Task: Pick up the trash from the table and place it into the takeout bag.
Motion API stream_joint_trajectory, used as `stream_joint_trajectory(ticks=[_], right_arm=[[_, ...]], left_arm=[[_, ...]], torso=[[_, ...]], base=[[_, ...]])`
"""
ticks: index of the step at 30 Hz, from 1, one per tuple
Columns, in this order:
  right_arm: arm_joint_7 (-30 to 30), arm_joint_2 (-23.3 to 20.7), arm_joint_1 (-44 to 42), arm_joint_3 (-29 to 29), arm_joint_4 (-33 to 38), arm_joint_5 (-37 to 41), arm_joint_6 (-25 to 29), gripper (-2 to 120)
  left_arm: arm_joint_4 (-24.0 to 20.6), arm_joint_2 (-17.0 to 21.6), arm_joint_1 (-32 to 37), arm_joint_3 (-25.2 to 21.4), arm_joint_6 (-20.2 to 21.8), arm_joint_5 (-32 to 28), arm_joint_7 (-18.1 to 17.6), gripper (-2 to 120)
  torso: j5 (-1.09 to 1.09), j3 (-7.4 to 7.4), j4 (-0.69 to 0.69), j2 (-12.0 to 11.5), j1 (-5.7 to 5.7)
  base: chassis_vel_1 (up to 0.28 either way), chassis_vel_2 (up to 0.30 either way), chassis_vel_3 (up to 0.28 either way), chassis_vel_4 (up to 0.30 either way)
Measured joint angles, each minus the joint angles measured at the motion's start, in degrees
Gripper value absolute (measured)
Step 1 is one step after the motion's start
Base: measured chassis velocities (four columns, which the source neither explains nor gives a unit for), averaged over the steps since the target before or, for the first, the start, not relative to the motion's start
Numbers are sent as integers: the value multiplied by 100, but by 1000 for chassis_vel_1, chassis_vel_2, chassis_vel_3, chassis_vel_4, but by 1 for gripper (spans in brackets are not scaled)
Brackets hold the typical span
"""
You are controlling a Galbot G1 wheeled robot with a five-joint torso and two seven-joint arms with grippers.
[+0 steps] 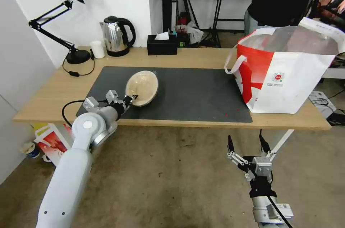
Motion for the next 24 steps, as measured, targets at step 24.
stream_joint_trajectory(ticks=[24], right_arm=[[0, 0, 0, 0, 0, 0, 0, 100]], left_arm=[[31, 1910, -2601, 1416, -816, -608, 1265, 2]], torso=[[0, 0, 1, 0, -1]], base=[[0, 0, 0, 0]])
